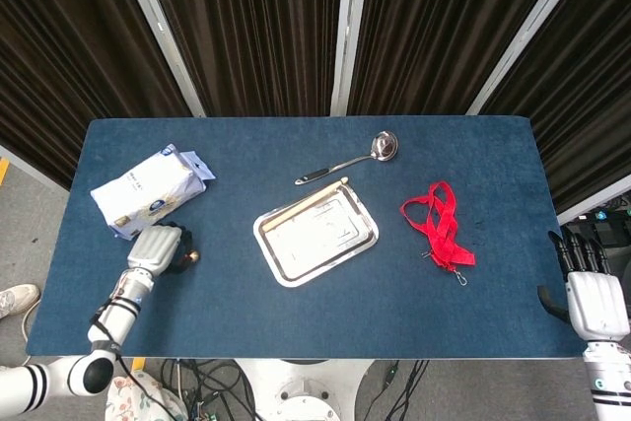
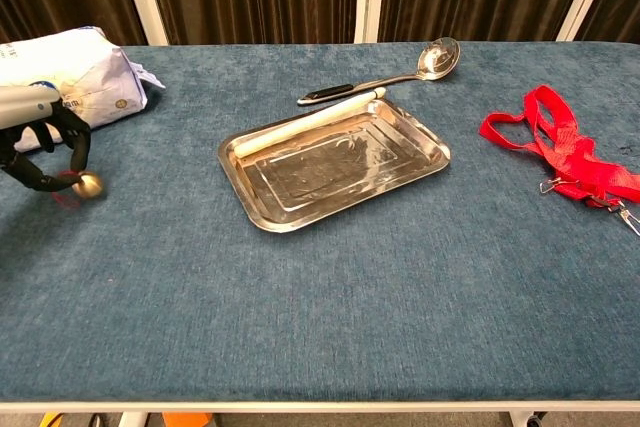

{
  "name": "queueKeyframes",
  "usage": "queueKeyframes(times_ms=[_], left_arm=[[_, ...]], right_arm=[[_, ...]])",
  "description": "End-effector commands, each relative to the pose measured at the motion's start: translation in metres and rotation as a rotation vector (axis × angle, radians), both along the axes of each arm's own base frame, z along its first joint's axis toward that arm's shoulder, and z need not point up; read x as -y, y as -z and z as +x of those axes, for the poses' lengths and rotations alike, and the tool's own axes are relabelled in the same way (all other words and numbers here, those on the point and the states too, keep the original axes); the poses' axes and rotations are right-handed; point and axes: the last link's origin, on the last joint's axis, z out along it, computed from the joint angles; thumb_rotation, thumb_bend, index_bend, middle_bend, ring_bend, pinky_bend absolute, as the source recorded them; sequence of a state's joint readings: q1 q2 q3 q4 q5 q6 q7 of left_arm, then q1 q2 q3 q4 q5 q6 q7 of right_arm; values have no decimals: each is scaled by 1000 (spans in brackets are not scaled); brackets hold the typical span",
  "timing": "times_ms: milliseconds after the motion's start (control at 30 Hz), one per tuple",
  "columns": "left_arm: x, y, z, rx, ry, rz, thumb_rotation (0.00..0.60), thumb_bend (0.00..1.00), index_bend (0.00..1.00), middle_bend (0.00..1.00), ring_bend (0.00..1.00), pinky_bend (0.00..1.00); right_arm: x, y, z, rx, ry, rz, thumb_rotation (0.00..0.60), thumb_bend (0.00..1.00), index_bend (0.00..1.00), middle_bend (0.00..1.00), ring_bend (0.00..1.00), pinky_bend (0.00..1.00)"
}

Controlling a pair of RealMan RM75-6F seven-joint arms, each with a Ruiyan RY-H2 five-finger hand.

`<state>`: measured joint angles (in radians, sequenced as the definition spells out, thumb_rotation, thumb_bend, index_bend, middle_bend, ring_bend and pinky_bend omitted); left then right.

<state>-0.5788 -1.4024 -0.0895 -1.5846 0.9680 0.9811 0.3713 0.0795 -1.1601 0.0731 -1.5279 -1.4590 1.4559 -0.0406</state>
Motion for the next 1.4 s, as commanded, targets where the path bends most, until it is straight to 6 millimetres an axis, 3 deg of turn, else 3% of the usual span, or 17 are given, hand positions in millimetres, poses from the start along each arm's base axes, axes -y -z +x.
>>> queueKeyframes(times_ms=[33, 333, 500, 733, 867, 1000, 1133, 1233, 1400], left_arm=[[0, 3, -1, -13, 1, -1, 600, 418, 706, 415, 264, 308], [1, 9, -1, -18, -2, -5, 600, 410, 673, 408, 249, 299], [1, 8, -1, -4, 2, -7, 600, 321, 432, 382, 221, 288], [1, 3, -1, 15, 18, -3, 600, 293, 280, 331, 177, 276], [7, -11, 4, 56, 27, 27, 600, 286, 229, 295, 151, 258], [35, -44, 4, 102, 124, 213, 600, 251, 200, 218, 116, 223], [79, -75, -37, 36, 197, 459, 600, 206, 192, 162, 81, 179], [109, -89, -67, -18, 147, 496, 600, 184, 179, 150, 70, 151], [141, -97, -91, -52, 122, 523, 600, 145, 155, 142, 69, 142]], right_arm=[[-1, 0, -1, 2, 5, -1, 600, 247, 0, 0, 0, 0], [-2, 0, -3, 6, 3, 8, 600, 246, 0, 0, 0, 0], [-1, 0, -3, 6, 3, 11, 600, 246, 0, 0, 0, 0], [-1, -1, -2, 4, 0, 8, 600, 246, 0, 0, 0, 0], [-1, -2, -1, 6, -4, 2, 600, 246, 0, 0, 0, 0], [-3, -3, 0, 13, -7, -3, 600, 246, 0, 0, 0, 0], [-4, 1, -3, 22, 1, 3, 600, 244, 0, 0, 0, 0], [-5, 4, -6, 24, 7, 1, 600, 239, 0, 0, 0, 0], [-12, 10, -11, 38, 26, -3, 600, 236, 0, 0, 0, 0]])
